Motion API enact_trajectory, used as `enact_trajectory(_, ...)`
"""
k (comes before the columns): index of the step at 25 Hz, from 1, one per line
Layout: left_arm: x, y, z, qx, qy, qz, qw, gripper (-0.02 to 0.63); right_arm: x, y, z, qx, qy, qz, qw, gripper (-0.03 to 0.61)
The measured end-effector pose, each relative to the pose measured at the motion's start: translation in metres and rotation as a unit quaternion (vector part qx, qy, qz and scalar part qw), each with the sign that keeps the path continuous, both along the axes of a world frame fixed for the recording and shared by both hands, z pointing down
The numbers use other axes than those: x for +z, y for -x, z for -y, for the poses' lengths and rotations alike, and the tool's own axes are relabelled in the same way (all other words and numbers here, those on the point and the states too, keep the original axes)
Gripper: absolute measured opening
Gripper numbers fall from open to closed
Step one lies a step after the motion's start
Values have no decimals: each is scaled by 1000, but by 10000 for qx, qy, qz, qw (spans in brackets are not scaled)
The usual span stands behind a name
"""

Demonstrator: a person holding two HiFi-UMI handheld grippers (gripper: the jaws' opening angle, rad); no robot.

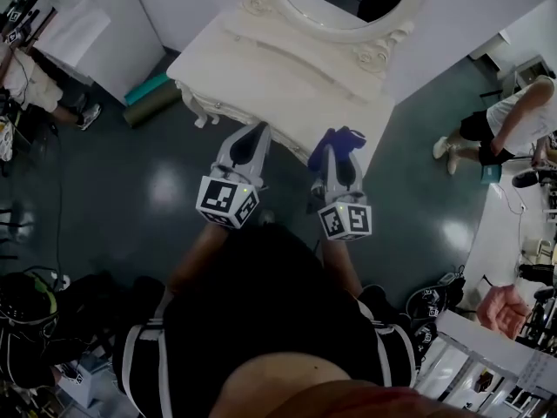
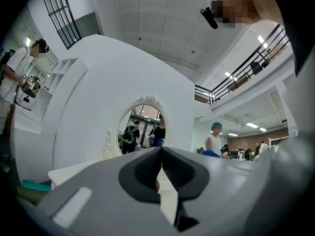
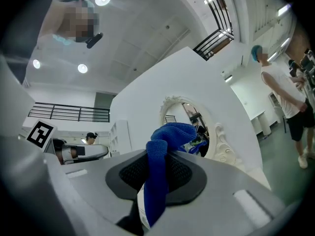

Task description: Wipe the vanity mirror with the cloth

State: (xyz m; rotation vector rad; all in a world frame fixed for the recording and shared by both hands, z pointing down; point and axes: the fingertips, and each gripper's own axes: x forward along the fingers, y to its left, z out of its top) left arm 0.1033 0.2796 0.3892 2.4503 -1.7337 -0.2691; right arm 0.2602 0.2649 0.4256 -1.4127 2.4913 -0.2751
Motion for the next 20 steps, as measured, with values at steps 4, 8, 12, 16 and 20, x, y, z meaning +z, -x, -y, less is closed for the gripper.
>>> enact_trajectory(4,-7,7,29,-149,-20,53,9999,12,-1,0,31,-52,-5,57,10000,77)
enact_trajectory(8,-11,23,56,-177,-87,36,9998,11,-4,11,54,9,-25,67,10000,77)
enact_trajectory(12,-11,40,89,-46,-96,34,9999,11,-2,25,77,157,-39,70,9998,77)
enact_trajectory(16,-14,49,134,214,-149,22,9997,11,-6,32,113,425,-51,35,9991,77)
enact_trajectory(20,-18,67,174,487,-209,7,9986,11,-6,50,149,701,-28,14,9975,77)
